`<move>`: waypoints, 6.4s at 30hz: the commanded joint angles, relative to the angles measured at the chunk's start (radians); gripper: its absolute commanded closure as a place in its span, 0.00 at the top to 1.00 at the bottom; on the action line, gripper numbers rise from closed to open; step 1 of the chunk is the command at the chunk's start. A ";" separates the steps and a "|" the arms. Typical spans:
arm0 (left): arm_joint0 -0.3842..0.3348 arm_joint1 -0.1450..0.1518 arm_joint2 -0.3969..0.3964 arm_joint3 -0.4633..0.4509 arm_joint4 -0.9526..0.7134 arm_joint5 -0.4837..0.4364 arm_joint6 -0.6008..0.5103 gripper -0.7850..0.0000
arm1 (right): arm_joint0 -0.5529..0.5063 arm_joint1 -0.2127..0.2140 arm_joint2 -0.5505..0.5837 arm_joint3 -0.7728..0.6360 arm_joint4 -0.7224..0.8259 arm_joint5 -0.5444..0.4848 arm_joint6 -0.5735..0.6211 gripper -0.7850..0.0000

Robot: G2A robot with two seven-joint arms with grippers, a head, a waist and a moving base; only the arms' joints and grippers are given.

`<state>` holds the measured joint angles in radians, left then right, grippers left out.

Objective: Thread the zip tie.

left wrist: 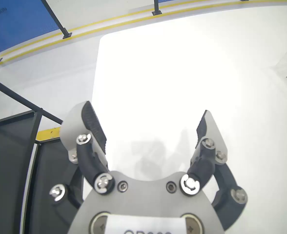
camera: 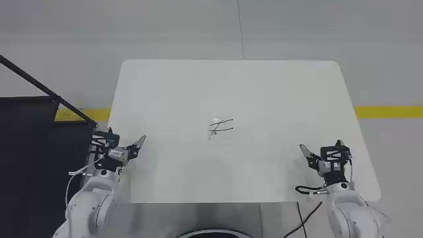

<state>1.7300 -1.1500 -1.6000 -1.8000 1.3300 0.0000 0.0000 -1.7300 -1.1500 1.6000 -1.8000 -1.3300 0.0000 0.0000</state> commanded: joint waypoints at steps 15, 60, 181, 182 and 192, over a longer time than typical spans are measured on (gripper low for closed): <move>-0.016 0.003 -0.005 0.001 -0.021 -0.110 0.024 1.00 | -0.004 0.001 0.001 -0.025 0.005 -0.048 -0.030 1.00; -0.212 0.026 -0.065 0.142 -0.710 -0.612 -0.262 1.00 | 0.517 0.024 -0.224 0.159 0.945 -0.573 0.853 1.00; -0.210 0.042 -0.029 0.118 -0.962 -0.680 -0.421 1.00 | 0.739 0.003 -0.432 0.314 1.076 -0.250 0.878 0.00; -0.211 0.044 -0.027 0.118 -0.985 -0.694 -0.454 1.00 | 0.726 0.006 -0.419 0.303 1.084 -0.279 0.877 0.00; -0.262 0.069 0.034 0.164 -1.310 -0.699 -0.786 1.00 | 0.609 0.039 -0.357 0.183 1.054 -0.513 0.933 0.00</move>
<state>1.4773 -1.0832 -1.5728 -1.6458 0.0532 -0.7073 -0.7546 -1.1149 -1.1132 1.2420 -1.6089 -0.2728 -0.5033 0.9231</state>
